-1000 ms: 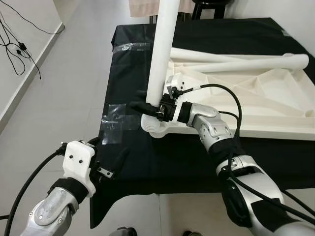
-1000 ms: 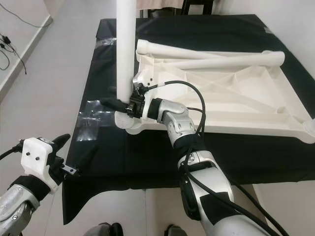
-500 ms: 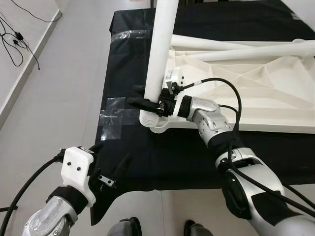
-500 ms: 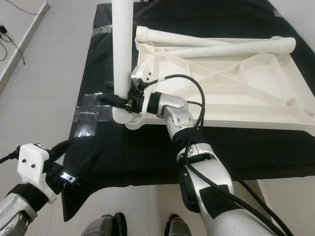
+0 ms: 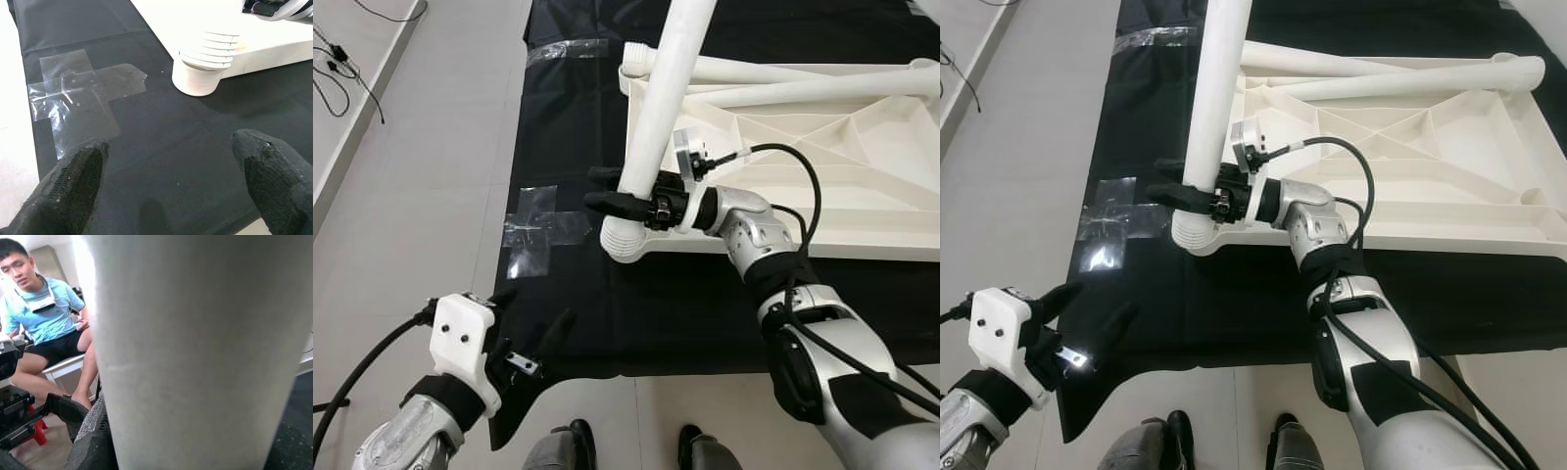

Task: Building children table

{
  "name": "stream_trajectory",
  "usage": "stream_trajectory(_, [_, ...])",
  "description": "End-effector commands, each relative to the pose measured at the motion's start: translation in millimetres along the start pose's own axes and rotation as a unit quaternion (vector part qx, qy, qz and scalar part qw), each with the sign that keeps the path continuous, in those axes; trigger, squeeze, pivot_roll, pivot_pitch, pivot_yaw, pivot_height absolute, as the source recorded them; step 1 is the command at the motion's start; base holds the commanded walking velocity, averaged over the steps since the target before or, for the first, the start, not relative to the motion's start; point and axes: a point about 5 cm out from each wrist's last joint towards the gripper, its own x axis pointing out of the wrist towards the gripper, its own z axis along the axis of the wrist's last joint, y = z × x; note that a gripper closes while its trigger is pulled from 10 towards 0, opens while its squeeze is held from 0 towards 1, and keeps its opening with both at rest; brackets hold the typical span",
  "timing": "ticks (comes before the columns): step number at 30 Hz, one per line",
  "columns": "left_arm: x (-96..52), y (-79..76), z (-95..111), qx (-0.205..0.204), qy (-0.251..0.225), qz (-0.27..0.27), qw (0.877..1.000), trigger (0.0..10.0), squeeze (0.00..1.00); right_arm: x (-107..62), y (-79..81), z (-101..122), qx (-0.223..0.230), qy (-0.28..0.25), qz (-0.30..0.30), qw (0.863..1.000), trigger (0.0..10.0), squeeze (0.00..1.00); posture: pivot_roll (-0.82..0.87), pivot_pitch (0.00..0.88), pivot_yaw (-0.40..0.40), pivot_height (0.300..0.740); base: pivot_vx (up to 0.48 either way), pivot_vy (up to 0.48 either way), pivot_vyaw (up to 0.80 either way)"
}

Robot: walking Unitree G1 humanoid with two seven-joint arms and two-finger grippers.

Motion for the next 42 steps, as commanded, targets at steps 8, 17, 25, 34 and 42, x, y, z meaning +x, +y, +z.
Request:
stream_trajectory(8, [-2.8, 2.6, -1, 0.002, 0.014, -0.001, 1.000, 10.0, 0.00, 0.6, -4.2, -10, -0.039, 0.047, -0.048, 0.997, 10.0, 0.00, 0.11, 0.336, 0.055, 0.740, 0.000, 0.000, 0.00])
stream_trajectory(17, [-1.8, 3.1, 0, 0.002, 0.013, -0.001, 1.000, 10.0, 0.00, -5.0, -2.5, -10, -0.063, 0.084, -0.028, 0.994, 10.0, 0.00, 0.10, 0.337, 0.055, 0.740, 0.000, 0.000, 0.00])
stream_trajectory(25, [-0.5, 4.5, 0, 0.003, 0.013, -0.001, 1.000, 10.0, 0.00, 0.6, 21.5, -30, -0.174, 0.230, 0.110, 0.951, 10.0, 0.00, 0.09, 0.335, 0.058, 0.740, 0.000, 0.000, 0.00])
stream_trajectory(34, [0.8, 4.8, -2, 0.005, 0.014, -0.002, 1.000, 10.0, 0.00, 5.5, 25.9, -33, -0.181, 0.241, 0.135, 0.944, 10.0, 0.00, 0.08, 0.315, 0.051, 0.740, 0.000, 0.000, 0.00])
stream_trajectory(42, [0.3, 3.8, -3, 0.006, 0.016, -0.003, 1.000, 10.0, 0.00, 8.9, 17.6, -40, -0.093, 0.209, 0.044, 0.973, 10.0, 0.00, 0.08, 0.295, 0.048, 0.740, 0.000, 0.000, 0.00])
